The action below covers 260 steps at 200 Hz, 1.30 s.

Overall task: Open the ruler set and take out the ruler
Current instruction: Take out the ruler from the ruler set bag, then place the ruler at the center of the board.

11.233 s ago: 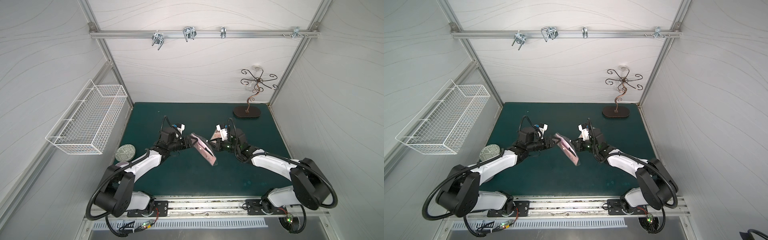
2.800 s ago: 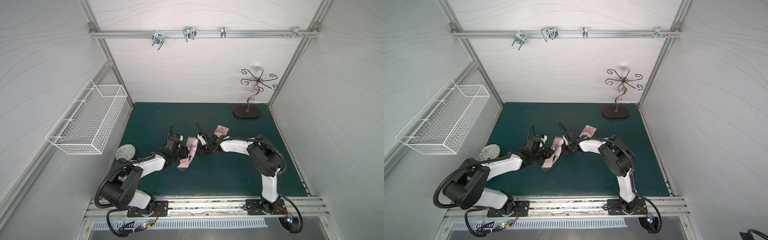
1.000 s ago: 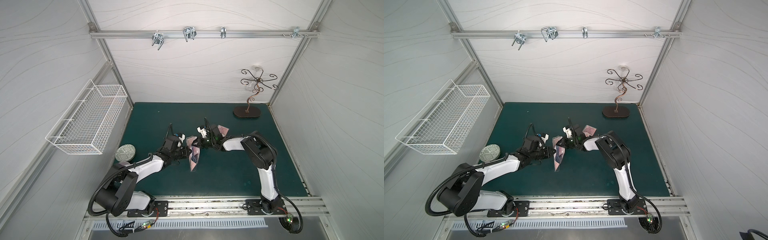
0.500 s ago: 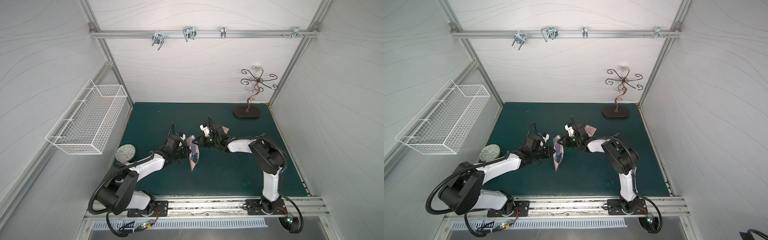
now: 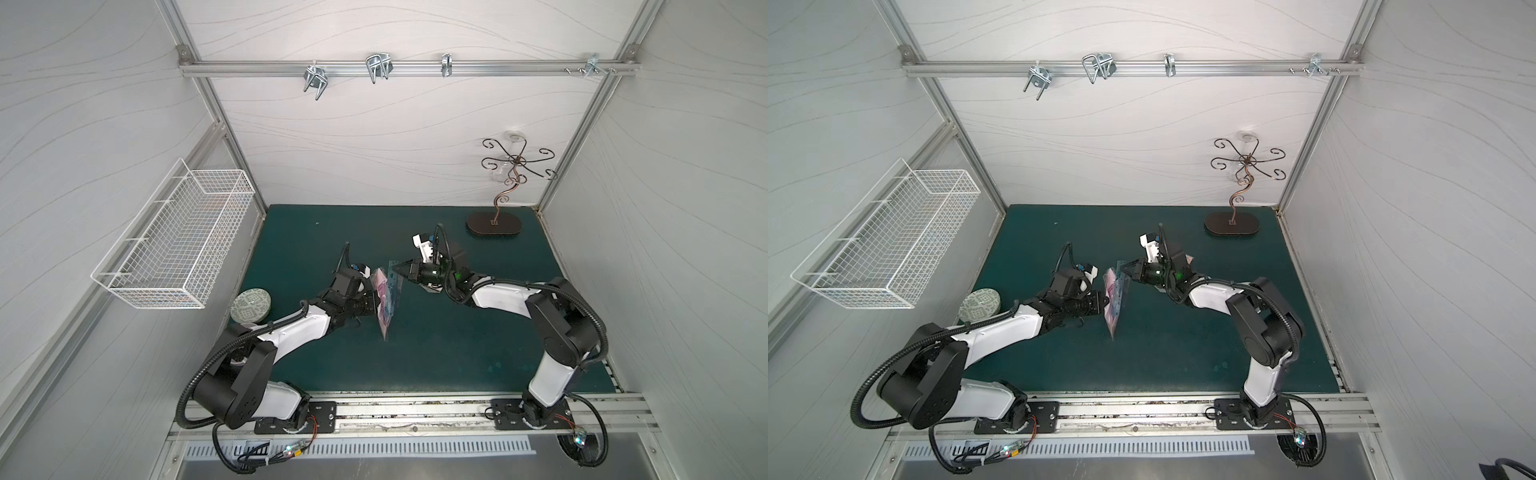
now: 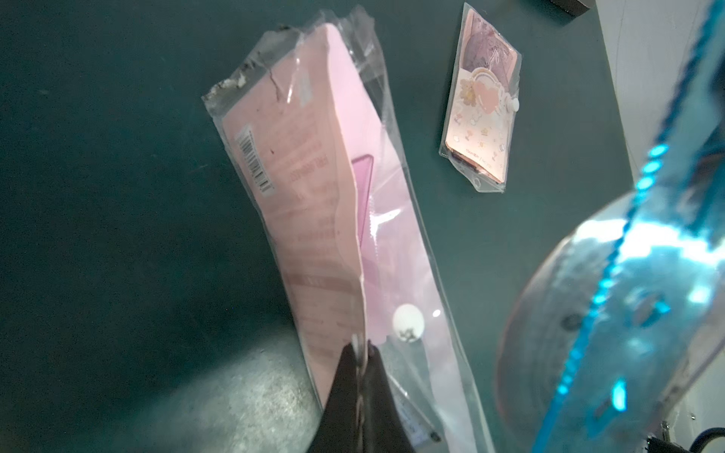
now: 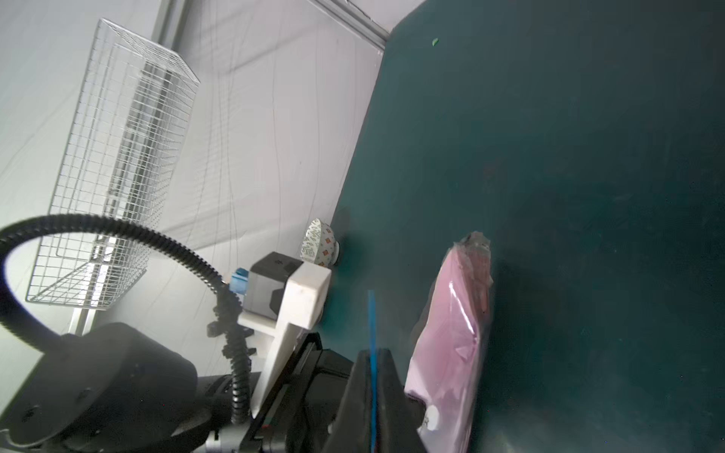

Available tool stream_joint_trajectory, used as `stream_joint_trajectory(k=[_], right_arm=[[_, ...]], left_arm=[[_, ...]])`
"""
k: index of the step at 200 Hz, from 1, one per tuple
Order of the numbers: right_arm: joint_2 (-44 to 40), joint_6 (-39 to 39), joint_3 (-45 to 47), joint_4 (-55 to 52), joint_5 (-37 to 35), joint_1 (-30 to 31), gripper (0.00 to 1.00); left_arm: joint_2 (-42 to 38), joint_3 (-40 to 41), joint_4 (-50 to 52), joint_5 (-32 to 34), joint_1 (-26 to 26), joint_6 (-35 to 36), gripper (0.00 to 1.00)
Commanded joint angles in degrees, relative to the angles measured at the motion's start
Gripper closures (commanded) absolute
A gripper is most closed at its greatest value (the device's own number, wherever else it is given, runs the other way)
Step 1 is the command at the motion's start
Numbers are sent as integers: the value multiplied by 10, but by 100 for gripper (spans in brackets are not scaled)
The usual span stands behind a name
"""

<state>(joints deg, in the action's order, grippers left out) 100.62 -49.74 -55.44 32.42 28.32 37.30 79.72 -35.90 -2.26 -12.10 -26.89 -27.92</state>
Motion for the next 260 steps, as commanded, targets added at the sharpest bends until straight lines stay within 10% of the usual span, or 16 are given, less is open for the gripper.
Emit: stream_joint_trajectory(k=[1, 140, 195, 260], right_arm=[[-26, -3, -22, -7, -3, -9, 100], [19, 50, -115, -164, -3, -26, 100], [171, 67, -221, -153, 120, -30, 100], [333, 149, -393, -276, 109, -32, 100]], left_arm=[[-9, -8, 30, 43, 5, 16, 100], [-63, -8, 104, 156, 43, -4, 100], [-92, -40, 167, 206, 53, 11, 100], [-114, -25, 176, 214, 58, 19, 100]])
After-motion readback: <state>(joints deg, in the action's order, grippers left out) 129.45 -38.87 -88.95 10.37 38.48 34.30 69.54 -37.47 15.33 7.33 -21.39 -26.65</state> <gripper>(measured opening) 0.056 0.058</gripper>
